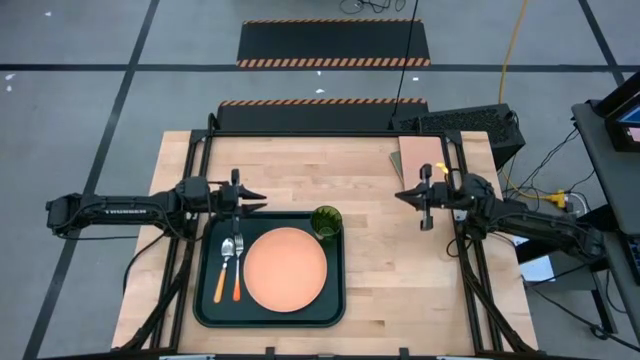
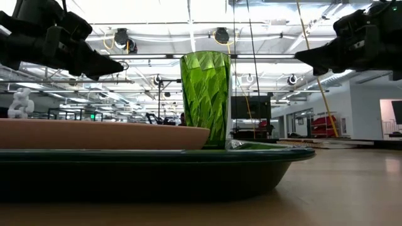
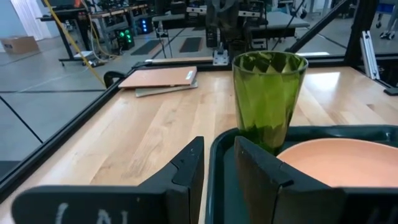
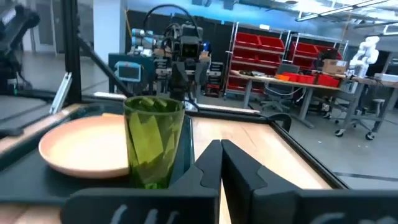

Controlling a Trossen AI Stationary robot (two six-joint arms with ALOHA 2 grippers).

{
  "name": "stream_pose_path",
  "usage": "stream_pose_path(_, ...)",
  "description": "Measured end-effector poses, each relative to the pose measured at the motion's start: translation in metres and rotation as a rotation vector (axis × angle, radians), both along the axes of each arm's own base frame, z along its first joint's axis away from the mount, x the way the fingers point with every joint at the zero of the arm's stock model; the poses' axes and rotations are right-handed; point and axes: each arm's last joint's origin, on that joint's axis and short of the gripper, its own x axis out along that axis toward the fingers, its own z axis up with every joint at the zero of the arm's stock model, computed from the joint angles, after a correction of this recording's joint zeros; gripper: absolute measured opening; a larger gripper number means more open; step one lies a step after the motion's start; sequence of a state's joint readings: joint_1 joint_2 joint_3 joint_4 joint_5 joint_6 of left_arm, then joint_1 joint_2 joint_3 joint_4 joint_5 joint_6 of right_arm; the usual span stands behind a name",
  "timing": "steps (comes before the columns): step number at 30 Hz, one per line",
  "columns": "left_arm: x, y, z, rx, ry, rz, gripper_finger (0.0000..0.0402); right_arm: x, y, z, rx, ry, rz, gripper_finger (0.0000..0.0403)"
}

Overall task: Pick and place plate/cup/fork/spoon on tray
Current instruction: Return to Home Position

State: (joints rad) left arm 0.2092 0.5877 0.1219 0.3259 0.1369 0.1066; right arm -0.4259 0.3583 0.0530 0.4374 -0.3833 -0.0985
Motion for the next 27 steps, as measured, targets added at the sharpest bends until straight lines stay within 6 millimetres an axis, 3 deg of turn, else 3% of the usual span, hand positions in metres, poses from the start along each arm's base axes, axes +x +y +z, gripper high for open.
stream_pose_path(8,0.0,0.0,0.002,0.001,-0.023,0.005,0.0092,0.002,0.007,-0.002,0.102,0.014,-0.012,0.0)
stream_pose_path(19,0.0,0.0,0.003,-0.044,-0.033,0.012,0.0092,0.008,0.045,-0.005,0.169,0.053,0.12,0.0)
stream_pose_path(27,0.001,0.0,0.004,-0.073,-0.051,0.014,0.0092,0.002,0.057,0.0,0.09,0.002,0.147,0.0)
